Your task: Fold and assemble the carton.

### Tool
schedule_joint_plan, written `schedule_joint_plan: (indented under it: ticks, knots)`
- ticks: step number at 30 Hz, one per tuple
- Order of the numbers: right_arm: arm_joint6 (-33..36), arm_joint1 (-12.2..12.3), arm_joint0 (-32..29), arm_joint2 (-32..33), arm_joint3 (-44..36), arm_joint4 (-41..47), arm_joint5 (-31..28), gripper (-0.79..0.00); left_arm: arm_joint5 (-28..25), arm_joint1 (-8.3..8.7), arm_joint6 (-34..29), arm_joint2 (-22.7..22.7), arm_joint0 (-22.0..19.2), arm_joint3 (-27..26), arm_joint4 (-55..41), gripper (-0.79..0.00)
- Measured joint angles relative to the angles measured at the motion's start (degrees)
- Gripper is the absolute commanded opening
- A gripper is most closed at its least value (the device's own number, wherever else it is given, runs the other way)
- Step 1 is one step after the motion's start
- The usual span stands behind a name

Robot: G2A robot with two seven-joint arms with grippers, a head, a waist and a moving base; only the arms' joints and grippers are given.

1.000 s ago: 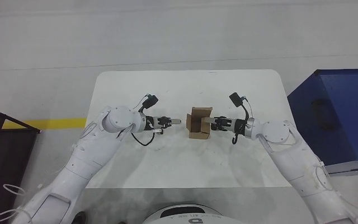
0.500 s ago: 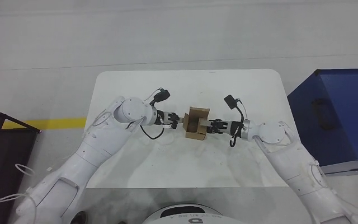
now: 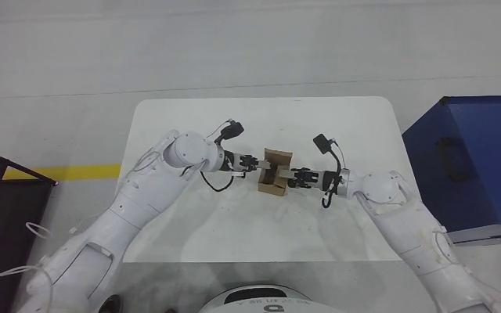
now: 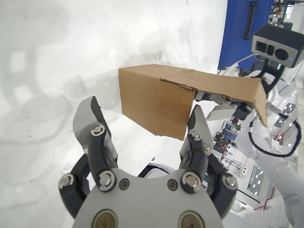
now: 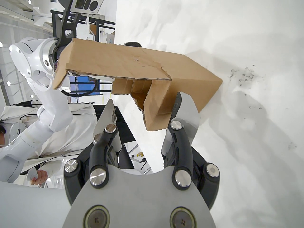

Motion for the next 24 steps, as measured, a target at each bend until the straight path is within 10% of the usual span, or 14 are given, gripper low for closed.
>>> schedule_joint_plan:
  ticks: [14, 20, 24]
  knots:
    - [-0.16, -0.29, 0.29, -0.68, 0.51, 1.13, -1.32, -0.317, 1.07, -1.35, -2.43, 2.60, -2.75, 2.50, 1.65, -0.388]
    - [-0.53, -0.39, 0.43, -0.73, 0.58, 1.53, -2.08, -0.311, 1.28, -1.02, -4.22, 1.88, -3.60, 1.02, 3.59, -0.018]
    - [-0.70, -0.51, 0.67, -1.04, 0.84, 1.64, -2.37, -0.317, 1.65, -0.59, -6.03, 1.33, -3.75, -0.70, 5.15, 0.000]
